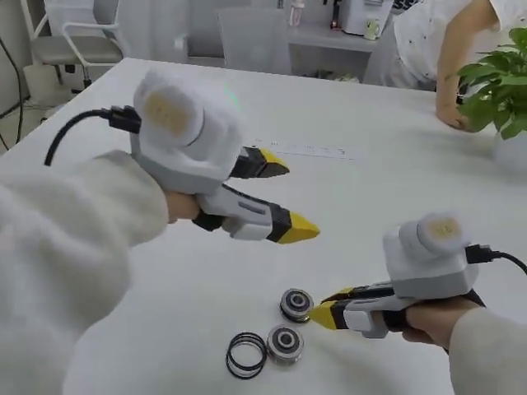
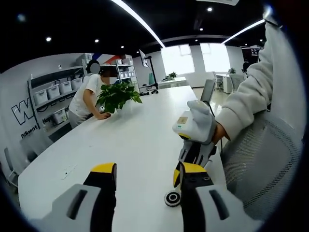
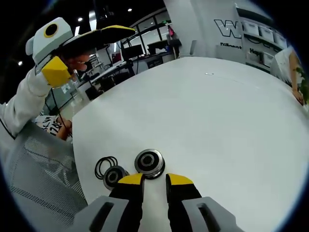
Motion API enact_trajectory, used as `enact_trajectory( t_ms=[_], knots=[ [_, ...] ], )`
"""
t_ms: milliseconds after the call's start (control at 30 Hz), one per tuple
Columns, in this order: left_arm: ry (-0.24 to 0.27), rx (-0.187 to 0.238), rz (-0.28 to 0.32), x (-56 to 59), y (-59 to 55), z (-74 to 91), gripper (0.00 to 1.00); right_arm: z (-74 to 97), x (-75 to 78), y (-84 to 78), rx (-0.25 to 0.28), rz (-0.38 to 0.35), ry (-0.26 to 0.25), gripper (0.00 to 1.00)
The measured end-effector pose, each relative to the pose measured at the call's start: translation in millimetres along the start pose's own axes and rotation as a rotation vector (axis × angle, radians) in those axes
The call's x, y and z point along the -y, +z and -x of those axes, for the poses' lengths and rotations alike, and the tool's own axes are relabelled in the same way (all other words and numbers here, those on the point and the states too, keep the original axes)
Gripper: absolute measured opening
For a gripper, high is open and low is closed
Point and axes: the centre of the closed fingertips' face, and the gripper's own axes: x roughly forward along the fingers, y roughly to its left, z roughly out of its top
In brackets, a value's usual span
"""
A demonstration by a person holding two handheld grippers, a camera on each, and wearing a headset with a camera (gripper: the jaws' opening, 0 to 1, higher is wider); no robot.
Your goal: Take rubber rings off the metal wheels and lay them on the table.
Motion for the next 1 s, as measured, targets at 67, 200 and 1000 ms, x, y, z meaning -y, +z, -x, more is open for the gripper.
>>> enact_trajectory(
  t_ms=[67, 200, 1000],
  knots=[
    [0.002, -0.001, 0.018, 3.6, -9.2, -9.9, 0.47, -0.2, 0.0, -1.4, -0.007, 0.005, 0.000, 0.15],
    [0.004, -0.031, 0.055, 9.1, -37.8, -21.6, 0.42, -0.2, 0.3, -2.2, -0.008, 0.012, -0.002, 0.15],
    [-0.059, -0.171, 0.136, 50.4, -110.2, -46.6, 0.14, -3.4, -2.9, -5.9, -0.019, 0.049, 0.011, 0.16]
  ],
)
